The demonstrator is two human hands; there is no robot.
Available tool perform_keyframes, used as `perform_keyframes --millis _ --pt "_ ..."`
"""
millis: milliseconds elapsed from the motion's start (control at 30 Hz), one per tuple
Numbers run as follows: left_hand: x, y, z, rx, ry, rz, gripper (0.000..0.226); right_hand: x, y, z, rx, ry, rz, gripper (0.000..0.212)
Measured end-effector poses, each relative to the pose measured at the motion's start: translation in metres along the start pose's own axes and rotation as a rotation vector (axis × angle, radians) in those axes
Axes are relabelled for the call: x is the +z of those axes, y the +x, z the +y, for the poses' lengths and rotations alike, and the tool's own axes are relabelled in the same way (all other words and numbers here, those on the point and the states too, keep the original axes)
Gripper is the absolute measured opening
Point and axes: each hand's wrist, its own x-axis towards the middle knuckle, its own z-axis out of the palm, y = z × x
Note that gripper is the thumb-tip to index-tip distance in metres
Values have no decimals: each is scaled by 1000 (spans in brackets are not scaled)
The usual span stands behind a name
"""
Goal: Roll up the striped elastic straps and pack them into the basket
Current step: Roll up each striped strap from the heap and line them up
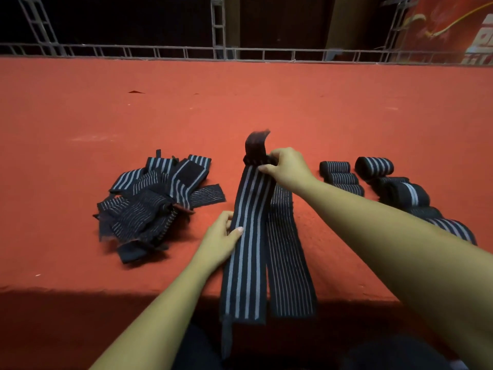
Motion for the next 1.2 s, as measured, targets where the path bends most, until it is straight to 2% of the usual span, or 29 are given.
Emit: perform_keyframes --millis 233,400,533,633,700,733,800,933,1100,1200 --pt "10 6 -5 9 145 88 27 41 67 41 133 181 30 17" --pt "13 9 -13 14 146 127 31 65 113 58 240 152 -108 7" --pt "13 8 -14 41 135 148 38 76 137 62 301 217 -73 20" --pt "14 10 -15 45 132 177 40 91 134 73 390 265 -56 7" --pt "15 11 -16 41 131 194 39 95 121 78 385 158 -87 45" --pt "15 11 -15 38 132 197 38 92 109 75 334 78 -97 51" --pt "15 12 -16 27 130 201 36 85 80 66 223 -52 -97 48" --pt "14 13 -14 12 129 210 35 74 13 48 68 -119 -141 44" --pt "14 10 -10 -8 121 248 31 80 -68 36 101 -381 -294 58" --pt "14 7 -7 -25 124 276 27 94 -94 42 69 -448 -291 63"
